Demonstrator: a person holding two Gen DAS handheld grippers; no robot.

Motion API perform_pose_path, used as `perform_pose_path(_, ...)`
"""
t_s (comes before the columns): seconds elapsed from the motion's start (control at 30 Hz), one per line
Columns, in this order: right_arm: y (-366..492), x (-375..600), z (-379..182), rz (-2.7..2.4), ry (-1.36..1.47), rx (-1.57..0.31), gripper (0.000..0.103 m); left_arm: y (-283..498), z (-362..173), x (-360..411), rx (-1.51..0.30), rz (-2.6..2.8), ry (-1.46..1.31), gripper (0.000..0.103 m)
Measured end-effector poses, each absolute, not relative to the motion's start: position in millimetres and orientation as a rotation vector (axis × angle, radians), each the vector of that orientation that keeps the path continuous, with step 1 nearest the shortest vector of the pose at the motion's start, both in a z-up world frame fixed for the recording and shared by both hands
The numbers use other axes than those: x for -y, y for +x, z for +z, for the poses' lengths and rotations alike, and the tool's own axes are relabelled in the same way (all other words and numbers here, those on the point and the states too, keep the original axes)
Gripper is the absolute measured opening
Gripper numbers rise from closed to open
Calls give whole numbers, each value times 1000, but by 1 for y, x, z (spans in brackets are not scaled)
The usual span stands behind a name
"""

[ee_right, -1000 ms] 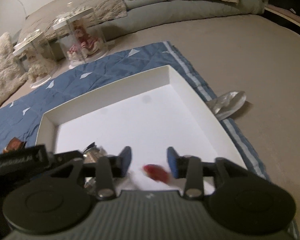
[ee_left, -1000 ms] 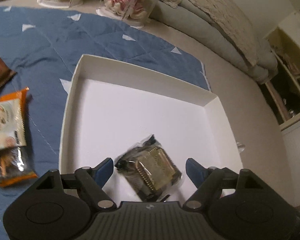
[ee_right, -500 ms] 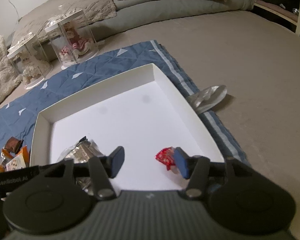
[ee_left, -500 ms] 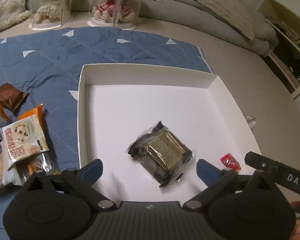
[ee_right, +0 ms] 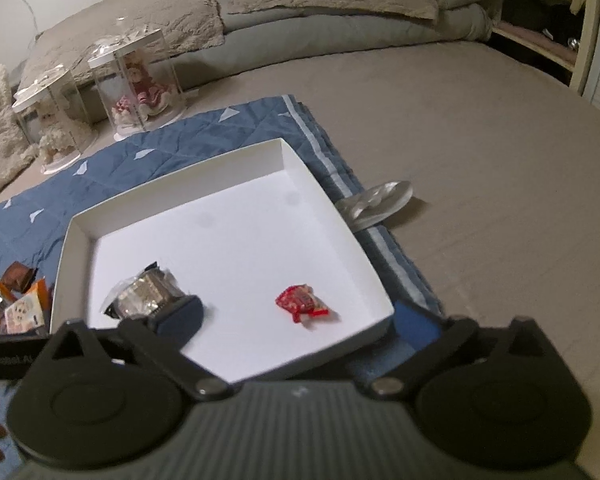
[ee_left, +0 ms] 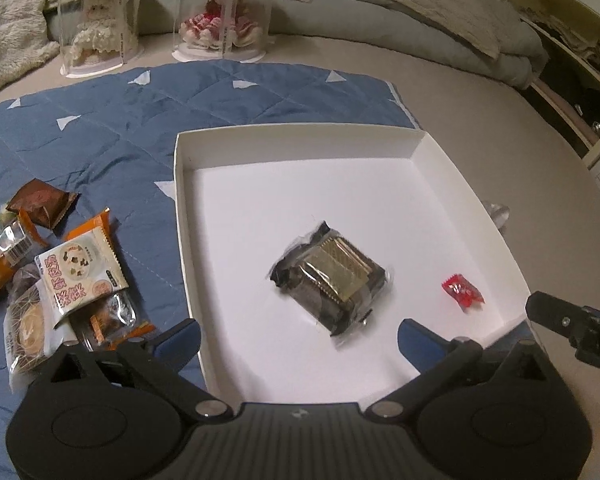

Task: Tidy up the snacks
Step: 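Open both grippers and withdraw them from the white box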

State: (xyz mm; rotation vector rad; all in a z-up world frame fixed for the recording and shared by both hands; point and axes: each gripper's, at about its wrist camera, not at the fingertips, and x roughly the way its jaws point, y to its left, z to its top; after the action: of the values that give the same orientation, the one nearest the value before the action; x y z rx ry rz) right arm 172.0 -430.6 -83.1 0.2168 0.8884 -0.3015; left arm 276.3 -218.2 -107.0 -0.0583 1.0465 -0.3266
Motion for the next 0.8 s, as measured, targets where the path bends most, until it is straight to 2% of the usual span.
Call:
perform_pose_path(0.43,153,422,-71,-308,179,-884,103,256,-92,201,-1039,-312,-33,103)
perform_pose_path(0.8,159,396,-71,-243,166,-872,103,254,-81,157,-1023,-255,-51,103)
